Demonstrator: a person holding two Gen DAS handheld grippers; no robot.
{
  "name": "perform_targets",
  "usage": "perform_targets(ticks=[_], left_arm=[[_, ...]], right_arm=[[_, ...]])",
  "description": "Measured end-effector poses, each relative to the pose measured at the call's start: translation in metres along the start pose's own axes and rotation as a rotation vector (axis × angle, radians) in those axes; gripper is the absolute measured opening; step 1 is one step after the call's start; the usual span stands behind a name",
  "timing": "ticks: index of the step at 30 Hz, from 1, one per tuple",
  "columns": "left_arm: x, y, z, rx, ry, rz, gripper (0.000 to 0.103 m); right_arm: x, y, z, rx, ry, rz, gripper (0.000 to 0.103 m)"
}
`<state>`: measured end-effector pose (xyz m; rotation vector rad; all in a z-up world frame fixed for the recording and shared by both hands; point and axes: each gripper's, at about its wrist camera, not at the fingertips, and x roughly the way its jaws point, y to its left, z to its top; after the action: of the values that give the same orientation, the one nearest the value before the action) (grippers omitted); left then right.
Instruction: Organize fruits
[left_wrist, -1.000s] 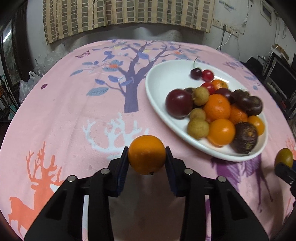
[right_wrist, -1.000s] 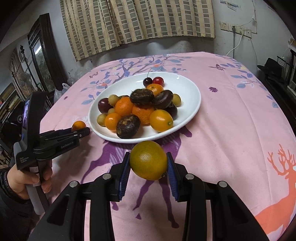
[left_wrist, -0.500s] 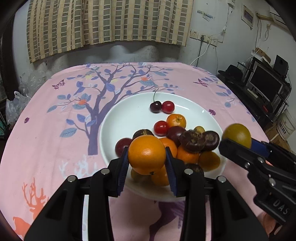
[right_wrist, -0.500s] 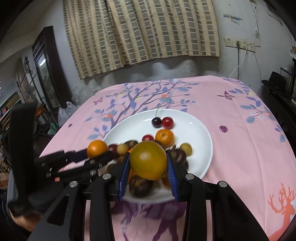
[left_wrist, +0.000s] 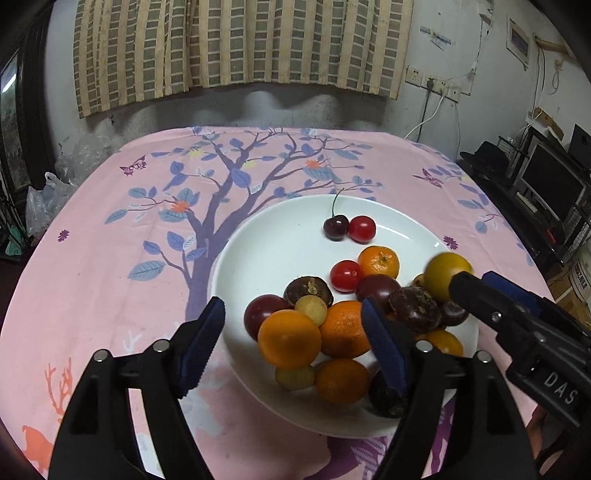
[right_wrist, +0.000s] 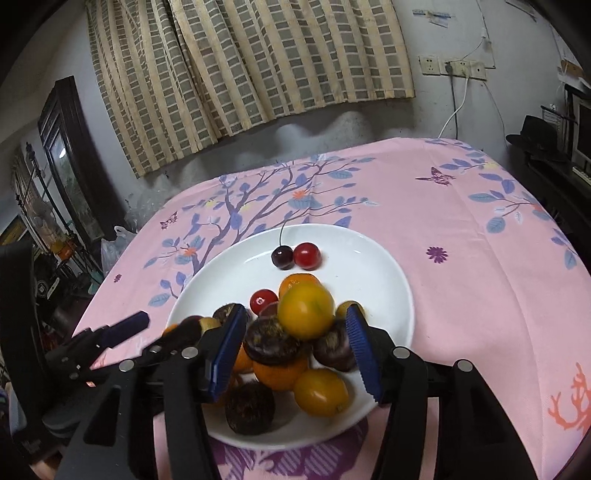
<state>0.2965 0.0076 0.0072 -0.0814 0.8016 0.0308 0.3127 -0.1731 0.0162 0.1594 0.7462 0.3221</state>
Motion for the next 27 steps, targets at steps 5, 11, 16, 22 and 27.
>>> perform_targets(ticks=[5,11,16,22,27], left_arm=[[-0.014,0.009,-0.008,-0.026,-0.001,-0.004,0.081],[-0.04,0.011,-0.03,0.012,-0.038,0.056,0.093],[-0.058,0.013,-0.053,0.023,-0.037,0.071,0.096],[-0.082,0.014,-0.084,0.041,-0.047,0.084,0.098],[-0.091,0.019,-0.104,0.024,-0.031,0.082,0.098]], right_arm=[[-0.017,-0.01,-0.011,0.036,-0.004,0.017,0.06],[-0.038,-0.01,-0.034,0.043,0.018,0.033,0.062],[-0.053,-0.002,-0.06,0.023,0.055,0.003,0.074],[-0.07,0.007,-0.091,-0.028,0.066,-0.045,0.089],[-0.08,0.011,-0.113,-0.065,0.062,-0.087,0.097]])
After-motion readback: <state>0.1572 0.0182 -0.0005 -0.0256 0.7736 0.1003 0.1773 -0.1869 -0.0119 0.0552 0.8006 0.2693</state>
